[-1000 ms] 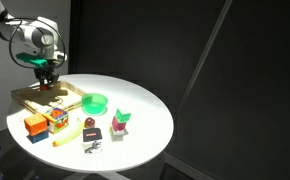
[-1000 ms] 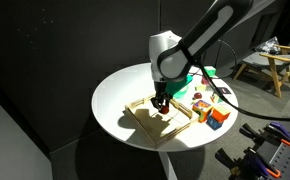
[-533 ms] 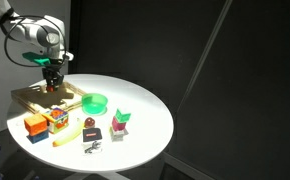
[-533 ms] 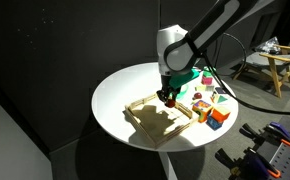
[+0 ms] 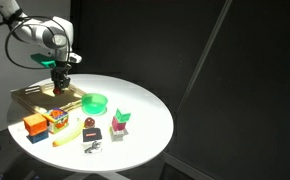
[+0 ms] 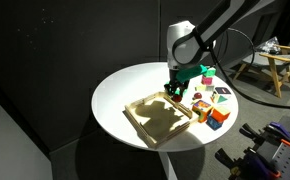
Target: Remove the orange object from the wooden tray
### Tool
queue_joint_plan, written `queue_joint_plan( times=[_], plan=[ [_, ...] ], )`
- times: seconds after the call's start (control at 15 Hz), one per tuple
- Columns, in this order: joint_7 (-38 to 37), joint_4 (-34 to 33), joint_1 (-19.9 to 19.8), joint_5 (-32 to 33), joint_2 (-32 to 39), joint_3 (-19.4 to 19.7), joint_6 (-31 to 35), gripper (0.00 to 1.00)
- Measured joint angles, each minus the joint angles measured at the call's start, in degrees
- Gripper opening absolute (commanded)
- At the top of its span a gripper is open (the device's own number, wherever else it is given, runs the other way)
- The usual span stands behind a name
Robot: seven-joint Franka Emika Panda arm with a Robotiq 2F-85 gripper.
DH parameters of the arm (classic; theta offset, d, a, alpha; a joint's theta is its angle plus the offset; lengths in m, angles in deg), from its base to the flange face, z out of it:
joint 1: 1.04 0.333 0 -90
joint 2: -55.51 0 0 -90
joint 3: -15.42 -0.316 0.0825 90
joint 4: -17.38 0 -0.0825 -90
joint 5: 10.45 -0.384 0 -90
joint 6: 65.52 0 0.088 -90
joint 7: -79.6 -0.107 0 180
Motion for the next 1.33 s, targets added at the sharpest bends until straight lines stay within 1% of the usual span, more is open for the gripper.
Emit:
queue_joint_plan(
  times=[0.4, 0.67, 1.0, 1.33],
  plan=[
    [1.0, 2.3, -3.3, -1.3, -0.3, 0.3, 6.6, 0.25],
    [1.3, 3.6, -4.7, -1.3, -0.3, 1.3, 9.9, 0.25],
    [1.4, 4.5, -6.3, -1.6, -0.3, 2.5, 12.1, 0.25],
    [1.7, 5.2, -7.4, -3.0, -0.3, 3.0, 12.5, 0.25]
  ],
)
